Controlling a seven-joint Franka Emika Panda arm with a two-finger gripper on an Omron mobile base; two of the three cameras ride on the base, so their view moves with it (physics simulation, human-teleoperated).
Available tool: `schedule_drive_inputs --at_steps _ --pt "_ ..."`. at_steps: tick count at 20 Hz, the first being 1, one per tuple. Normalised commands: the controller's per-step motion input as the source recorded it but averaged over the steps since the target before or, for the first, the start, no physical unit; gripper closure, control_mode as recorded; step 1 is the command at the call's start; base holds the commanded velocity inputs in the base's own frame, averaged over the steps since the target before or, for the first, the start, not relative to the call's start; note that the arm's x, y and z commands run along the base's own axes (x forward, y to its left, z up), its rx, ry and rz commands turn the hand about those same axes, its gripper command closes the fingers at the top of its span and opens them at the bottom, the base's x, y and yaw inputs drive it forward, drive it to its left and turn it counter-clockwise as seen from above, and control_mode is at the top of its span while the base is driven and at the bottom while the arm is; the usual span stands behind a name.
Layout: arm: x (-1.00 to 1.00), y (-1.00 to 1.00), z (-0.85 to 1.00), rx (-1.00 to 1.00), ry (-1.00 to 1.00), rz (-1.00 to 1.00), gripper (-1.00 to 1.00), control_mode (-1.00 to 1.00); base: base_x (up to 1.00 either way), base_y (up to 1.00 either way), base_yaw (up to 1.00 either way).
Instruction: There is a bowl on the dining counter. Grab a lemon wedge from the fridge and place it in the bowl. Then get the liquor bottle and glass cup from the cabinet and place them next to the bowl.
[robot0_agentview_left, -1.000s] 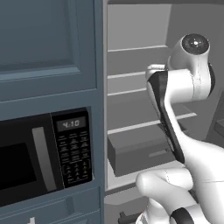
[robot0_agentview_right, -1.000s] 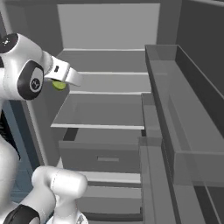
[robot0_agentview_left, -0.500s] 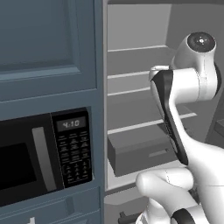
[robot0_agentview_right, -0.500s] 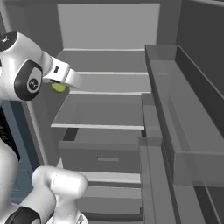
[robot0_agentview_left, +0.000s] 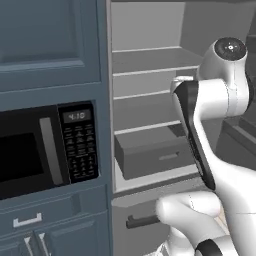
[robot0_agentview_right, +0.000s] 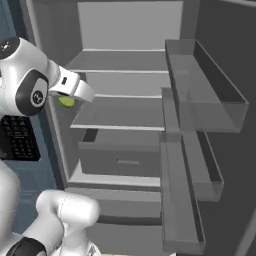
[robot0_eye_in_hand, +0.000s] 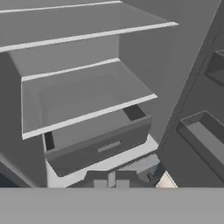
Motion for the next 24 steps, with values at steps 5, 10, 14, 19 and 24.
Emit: schedule_drive_inputs --at_steps 5,10,14,19,24 --pt "0.0 0.0 0.0 0.0 0.0 0.0 1.0 1.0 -1.0 0.22 0.2" --pt "0.0 0.0 0.0 0.0 0.0 0.0 1.0 1.0 -1.0 0.39 0.54" --pt "0.0 0.0 0.0 0.0 0.0 0.0 1.0 1.0 -0.77 0.42 0.81" --pt "0.0 0.0 0.0 0.0 0.0 0.0 1.0 1.0 -0.57 0.44 0.85" --pt "0.0 0.0 0.0 0.0 0.0 0.0 1.0 1.0 -0.52 0.52 0.83"
